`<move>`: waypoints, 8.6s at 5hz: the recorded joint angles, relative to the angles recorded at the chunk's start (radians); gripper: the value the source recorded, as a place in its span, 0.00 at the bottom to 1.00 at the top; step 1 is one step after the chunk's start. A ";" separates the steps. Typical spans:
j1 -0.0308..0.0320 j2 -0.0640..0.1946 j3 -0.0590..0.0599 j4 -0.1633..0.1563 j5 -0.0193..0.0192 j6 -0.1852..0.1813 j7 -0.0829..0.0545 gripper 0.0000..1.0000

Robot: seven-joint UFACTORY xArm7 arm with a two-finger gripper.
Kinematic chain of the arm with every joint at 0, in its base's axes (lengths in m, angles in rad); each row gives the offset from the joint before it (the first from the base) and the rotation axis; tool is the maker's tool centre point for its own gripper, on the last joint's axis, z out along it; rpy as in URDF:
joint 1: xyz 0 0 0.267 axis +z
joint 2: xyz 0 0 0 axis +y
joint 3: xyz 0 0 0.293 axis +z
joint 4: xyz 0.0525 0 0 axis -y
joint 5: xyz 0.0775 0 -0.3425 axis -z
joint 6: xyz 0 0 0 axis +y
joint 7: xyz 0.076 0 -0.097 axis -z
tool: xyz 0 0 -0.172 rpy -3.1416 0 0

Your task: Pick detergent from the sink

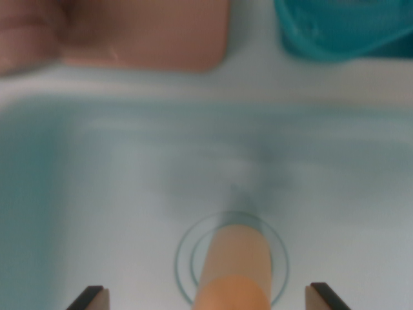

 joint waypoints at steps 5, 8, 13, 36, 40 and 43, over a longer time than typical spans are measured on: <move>-0.0042 0.009 -0.005 -0.031 0.0031 -0.036 -0.013 0.00; -0.0051 0.011 -0.006 -0.037 0.0038 -0.043 -0.015 0.00; -0.0051 0.011 -0.006 -0.037 0.0038 -0.043 -0.015 1.00; -0.0023 -0.122 -0.007 0.215 -0.0160 0.342 0.001 1.00; -0.0017 -0.151 -0.007 0.270 -0.0202 0.424 0.004 1.00; -0.0015 -0.163 -0.007 0.293 -0.0220 0.459 0.006 1.00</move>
